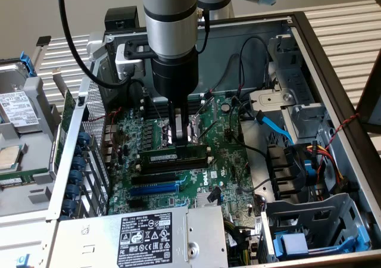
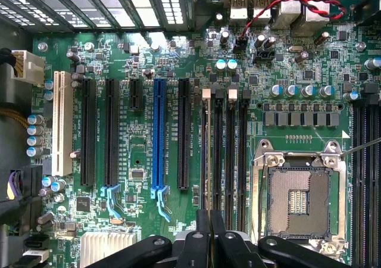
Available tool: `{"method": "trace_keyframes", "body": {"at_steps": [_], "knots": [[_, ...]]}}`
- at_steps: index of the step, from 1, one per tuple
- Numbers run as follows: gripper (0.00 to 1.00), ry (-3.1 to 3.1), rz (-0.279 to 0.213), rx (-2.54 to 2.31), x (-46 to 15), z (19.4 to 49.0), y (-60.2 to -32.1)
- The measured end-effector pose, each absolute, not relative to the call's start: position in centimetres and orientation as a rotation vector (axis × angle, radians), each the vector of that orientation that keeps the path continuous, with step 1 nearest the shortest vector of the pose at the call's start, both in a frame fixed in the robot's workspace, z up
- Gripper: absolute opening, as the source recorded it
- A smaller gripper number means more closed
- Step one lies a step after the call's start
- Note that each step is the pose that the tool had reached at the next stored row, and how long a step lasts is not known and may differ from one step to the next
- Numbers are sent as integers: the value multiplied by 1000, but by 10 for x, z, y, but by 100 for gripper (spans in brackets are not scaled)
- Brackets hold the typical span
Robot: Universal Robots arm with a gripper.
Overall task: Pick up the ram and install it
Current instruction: 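Insert the ram into the slot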
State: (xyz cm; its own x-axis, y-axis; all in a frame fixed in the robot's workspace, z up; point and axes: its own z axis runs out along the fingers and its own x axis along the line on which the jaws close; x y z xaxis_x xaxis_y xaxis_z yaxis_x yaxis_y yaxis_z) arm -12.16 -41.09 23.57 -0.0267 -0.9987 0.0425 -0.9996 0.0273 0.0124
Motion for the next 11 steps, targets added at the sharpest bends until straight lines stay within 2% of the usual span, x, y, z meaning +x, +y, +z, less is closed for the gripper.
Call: {"method": "trace_keyframes", "body": {"at_steps": [11], "knots": [[12,-2225,33,2162,-122,235,-412]]}}
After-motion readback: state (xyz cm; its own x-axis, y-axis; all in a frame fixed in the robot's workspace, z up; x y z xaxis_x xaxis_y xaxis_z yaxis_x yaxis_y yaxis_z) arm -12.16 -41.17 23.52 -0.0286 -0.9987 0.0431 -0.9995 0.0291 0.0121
